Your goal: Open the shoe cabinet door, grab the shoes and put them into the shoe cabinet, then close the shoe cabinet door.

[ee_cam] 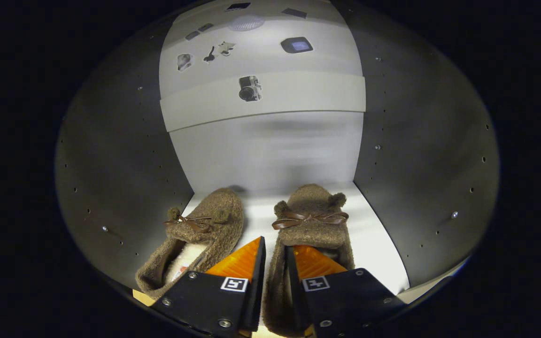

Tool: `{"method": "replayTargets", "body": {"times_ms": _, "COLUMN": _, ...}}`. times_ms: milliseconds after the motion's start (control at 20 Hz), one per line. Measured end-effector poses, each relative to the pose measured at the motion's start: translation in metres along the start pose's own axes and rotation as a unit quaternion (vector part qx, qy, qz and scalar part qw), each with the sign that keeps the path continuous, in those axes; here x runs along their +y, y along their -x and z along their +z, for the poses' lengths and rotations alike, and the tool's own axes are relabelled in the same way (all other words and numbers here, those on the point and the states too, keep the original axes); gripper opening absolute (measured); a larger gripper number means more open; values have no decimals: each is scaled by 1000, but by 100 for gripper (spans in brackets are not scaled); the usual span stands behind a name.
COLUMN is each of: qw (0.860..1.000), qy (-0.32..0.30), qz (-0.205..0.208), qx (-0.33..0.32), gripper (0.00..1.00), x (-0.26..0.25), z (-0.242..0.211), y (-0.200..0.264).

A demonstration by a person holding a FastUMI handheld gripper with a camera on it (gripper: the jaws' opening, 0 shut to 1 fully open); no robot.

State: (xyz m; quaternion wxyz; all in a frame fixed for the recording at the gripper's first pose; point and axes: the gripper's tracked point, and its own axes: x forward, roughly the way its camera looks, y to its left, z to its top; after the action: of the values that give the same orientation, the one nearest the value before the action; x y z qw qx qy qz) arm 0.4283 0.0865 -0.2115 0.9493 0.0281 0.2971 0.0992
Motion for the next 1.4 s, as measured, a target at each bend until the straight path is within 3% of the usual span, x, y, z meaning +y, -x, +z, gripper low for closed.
{"method": "replayTargets", "body": {"times_ms": 100, "qw": 1000, "qy": -3, "qz": 2, "qx": 4, "gripper": 34, "x": 2, "z": -2, "y": 5}}
{"method": "replayTargets", "body": {"times_ms": 400, "qw": 1000, "qy": -7, "qz": -6, "qx": 8, "gripper": 35, "x": 1, "z": -7, "y": 27}}
{"method": "replayTargets", "body": {"times_ms": 1350, "qw": 992, "qy": 3, "qz": -29, "qx": -123, "gripper": 35, "x": 18, "z": 30, "y": 174}}
{"method": "replayTargets", "body": {"times_ms": 1400, "qw": 991, "qy": 3, "qz": -29, "qx": -128, "gripper": 38, "x": 22, "z": 29, "y": 183}}
